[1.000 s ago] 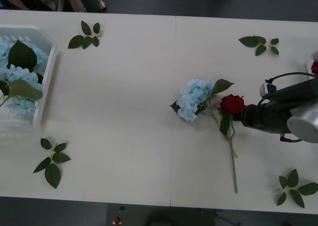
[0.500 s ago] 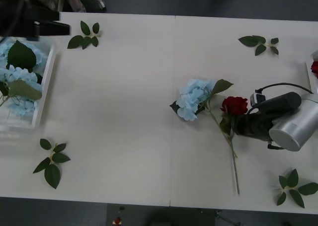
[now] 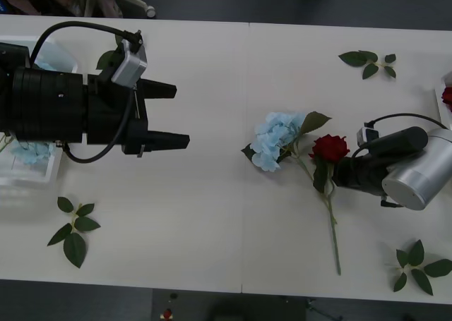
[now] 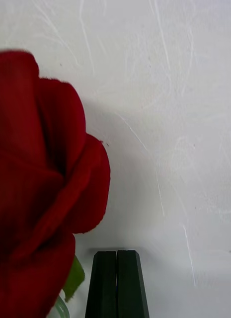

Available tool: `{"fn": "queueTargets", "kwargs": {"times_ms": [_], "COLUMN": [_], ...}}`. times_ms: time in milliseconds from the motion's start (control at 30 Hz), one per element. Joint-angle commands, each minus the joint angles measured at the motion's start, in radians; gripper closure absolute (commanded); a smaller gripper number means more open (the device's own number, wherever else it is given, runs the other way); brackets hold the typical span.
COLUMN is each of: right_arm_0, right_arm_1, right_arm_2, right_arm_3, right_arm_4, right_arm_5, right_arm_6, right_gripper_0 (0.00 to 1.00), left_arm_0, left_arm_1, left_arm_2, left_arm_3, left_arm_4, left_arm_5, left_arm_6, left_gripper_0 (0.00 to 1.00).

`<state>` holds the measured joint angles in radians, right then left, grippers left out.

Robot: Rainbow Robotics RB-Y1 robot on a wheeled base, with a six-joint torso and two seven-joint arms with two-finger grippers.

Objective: Put the red flowers into the right box and the blue flowers into the left box

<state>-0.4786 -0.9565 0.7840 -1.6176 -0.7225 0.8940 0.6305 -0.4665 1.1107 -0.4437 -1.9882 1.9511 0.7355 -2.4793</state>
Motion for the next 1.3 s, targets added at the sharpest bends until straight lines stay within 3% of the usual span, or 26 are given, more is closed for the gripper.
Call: {"fn": "queueTargets", "kwargs": {"times_ms": [33, 167, 200, 233, 267, 367, 500, 700, 933, 1300], "right_arm_0": [-0.043, -0.063, -0.071, -0.074, -0.084, -0.1, -0.1, -0.06, -0.035, -0.034], "right_arm_1": [0.012, -0.008, -0.024, -0.036, -0.065, -0.182, -0.364, -0.516, -0.481, -0.3], "right_arm_2": [-0.006, -0.008, -0.008, -0.008, -0.008, -0.008, -0.006, -0.006, -0.006, -0.006], "right_arm_3": [-0.004, -0.008, -0.019, -0.027, -0.047, -0.114, -0.202, -0.291, -0.297, -0.297], "right_arm_4": [0.009, 0.0, -0.005, -0.012, -0.041, -0.138, -0.296, -0.46, -0.495, -0.314], "right_arm_5": [-0.003, -0.004, -0.004, -0.004, -0.003, -0.006, -0.029, -0.098, -0.101, -0.023], "right_arm_6": [0.021, 0.034, 0.04, 0.043, 0.051, 0.123, 0.253, 0.337, 0.319, 0.16], "right_gripper_0": [1.0, 1.0, 0.51, 0.34, 0.2, 0.1, 0.06, 0.03, 0.03, 0.03], "left_arm_0": [-0.032, -0.032, -0.032, -0.032, -0.034, -0.034, -0.034, -0.034, -0.034, -0.034], "left_arm_1": [0.06, 0.063, 0.063, 0.063, 0.063, 0.063, 0.063, 0.063, 0.063, 0.063], "left_arm_2": [-0.03, -0.03, -0.03, -0.03, -0.03, -0.03, -0.03, -0.03, -0.03, -0.03], "left_arm_3": [-0.04, -0.061, -0.064, -0.064, -0.063, -0.063, -0.063, -0.063, -0.063, -0.063], "left_arm_4": [0.045, 0.054, 0.057, 0.06, 0.065, 0.065, 0.065, 0.065, 0.065, 0.065], "left_arm_5": [-0.027, -0.027, -0.027, -0.028, -0.03, -0.03, -0.03, -0.03, -0.03, -0.03], "left_arm_6": [0.056, 0.057, 0.057, 0.056, 0.056, 0.056, 0.056, 0.056, 0.056, 0.056], "left_gripper_0": [0.0, 0.0, 0.0, 0.0, 0.0, 0.0, 0.0, 0.0, 0.0, 0.0]}}
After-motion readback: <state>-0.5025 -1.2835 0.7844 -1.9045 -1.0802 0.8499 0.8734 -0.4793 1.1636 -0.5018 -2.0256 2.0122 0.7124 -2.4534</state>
